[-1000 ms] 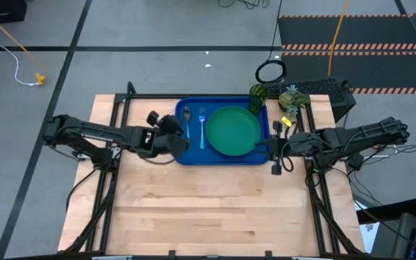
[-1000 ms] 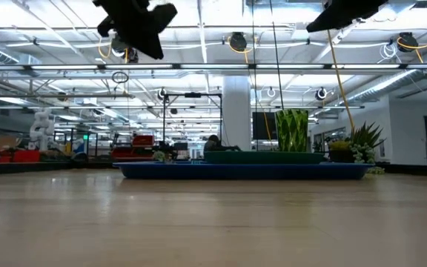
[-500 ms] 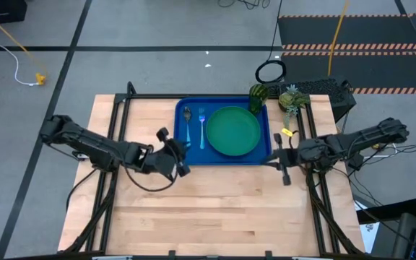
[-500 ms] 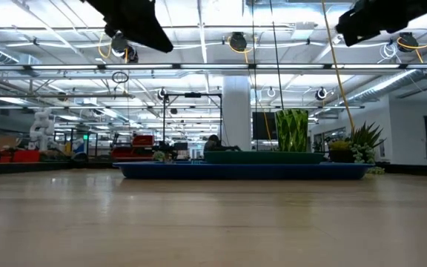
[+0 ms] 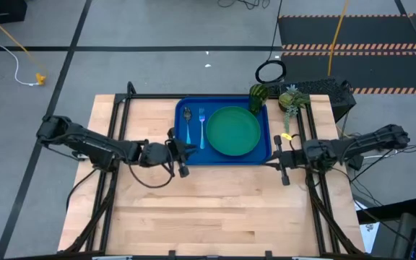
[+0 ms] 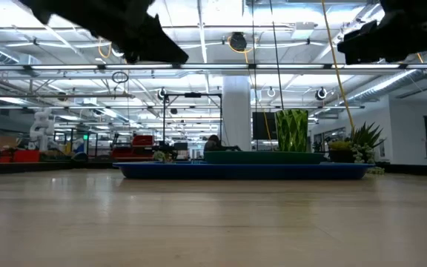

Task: Pick and place plate/cup/fork/spoon on tray
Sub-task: Return to Home Position

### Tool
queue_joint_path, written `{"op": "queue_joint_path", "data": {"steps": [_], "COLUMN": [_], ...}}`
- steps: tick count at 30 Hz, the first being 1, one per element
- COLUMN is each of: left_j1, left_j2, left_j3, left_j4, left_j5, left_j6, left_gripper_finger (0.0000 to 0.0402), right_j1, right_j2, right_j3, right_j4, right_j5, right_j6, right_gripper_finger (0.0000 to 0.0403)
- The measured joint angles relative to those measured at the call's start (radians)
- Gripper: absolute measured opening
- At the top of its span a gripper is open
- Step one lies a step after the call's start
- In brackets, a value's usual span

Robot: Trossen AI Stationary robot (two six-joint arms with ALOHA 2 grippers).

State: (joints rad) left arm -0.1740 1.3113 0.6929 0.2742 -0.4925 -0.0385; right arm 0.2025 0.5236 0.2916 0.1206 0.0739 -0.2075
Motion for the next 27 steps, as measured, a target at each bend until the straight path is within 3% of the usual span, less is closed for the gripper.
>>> {"op": "queue_joint_path", "data": {"steps": [4,10,27], "left_j1": [0.030,0.044,0.089], "left_j2": [0.000,0.000,-0.057], "left_j3": [-0.047,-0.097,-0.116], "left_j4": [0.061,0.136,0.143], "left_j5": [0.107,0.120,0.125], "left_j6": [-0.008,0.015,0.035], "left_gripper_finger": [0.0065,0.0065,0.0065], "right_j1": [-0.059,-0.138,-0.228], "right_j2": [0.000,0.000,-0.032], "right_j3": [-0.054,-0.093,-0.094], "right_j4": [0.089,0.152,0.080], "right_j5": [-0.098,-0.209,-0.209], "right_j6": [-0.010,-0.011,0.004], "right_gripper_finger": [0.0000,0.0000,0.0000]}}
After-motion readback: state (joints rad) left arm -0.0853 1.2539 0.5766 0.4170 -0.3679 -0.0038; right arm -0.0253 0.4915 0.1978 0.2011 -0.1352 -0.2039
